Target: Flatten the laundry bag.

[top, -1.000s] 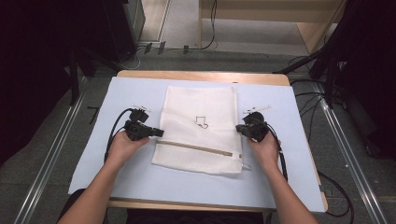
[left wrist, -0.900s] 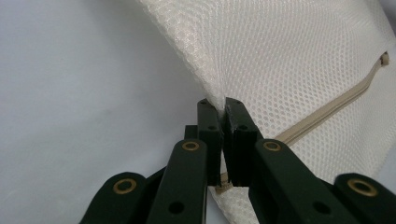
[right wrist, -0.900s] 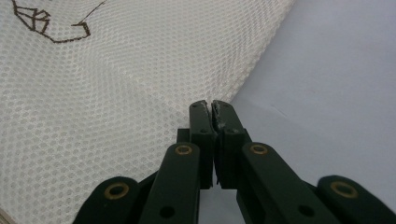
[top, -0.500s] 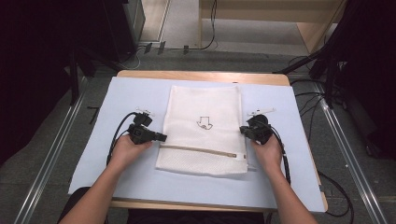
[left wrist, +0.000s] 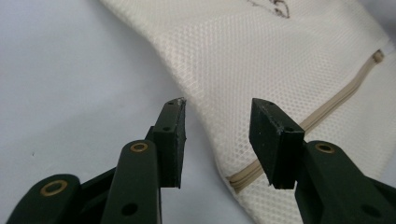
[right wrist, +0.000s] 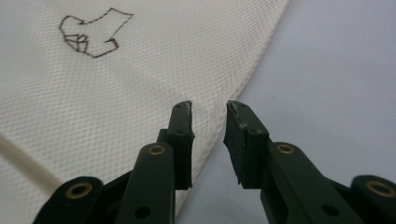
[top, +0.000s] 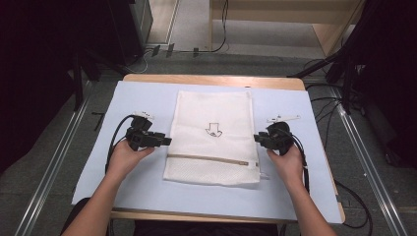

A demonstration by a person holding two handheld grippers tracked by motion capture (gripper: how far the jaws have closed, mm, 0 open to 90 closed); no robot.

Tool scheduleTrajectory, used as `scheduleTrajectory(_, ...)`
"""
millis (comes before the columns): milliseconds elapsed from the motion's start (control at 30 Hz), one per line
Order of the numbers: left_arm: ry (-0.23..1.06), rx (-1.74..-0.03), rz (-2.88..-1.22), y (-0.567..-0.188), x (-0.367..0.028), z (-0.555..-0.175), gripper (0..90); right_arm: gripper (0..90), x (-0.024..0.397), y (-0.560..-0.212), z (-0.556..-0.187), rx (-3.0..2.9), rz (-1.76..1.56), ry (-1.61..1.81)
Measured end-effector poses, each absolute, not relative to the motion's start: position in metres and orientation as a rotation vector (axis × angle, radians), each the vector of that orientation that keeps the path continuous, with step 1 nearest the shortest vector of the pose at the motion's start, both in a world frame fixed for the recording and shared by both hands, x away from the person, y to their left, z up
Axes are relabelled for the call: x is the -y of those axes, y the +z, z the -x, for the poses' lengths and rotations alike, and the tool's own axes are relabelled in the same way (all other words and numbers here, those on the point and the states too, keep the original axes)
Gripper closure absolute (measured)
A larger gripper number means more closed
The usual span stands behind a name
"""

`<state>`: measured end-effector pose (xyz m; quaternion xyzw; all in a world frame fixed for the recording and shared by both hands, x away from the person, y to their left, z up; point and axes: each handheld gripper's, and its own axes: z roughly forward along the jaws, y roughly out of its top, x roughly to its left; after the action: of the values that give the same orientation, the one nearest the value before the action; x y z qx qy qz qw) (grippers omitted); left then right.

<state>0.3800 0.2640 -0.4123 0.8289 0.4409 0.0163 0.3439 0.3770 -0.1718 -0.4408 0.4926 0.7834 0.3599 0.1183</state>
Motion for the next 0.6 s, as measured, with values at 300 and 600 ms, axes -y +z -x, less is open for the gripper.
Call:
scheduleTrajectory(300, 0.045, -1.099, -2.166, -0.404, -0.252, -0.378, 53.9, 77.5, 0.175, -0.431, -0.342, -2.332, -1.441, 1.089)
scheduleTrajectory(600, 0.049, -1.038, -2.181, -0.399, -0.237, -0.377, 49.8, 78.1, 0.178, -0.428, -0.32, -2.353, -1.414, 1.097)
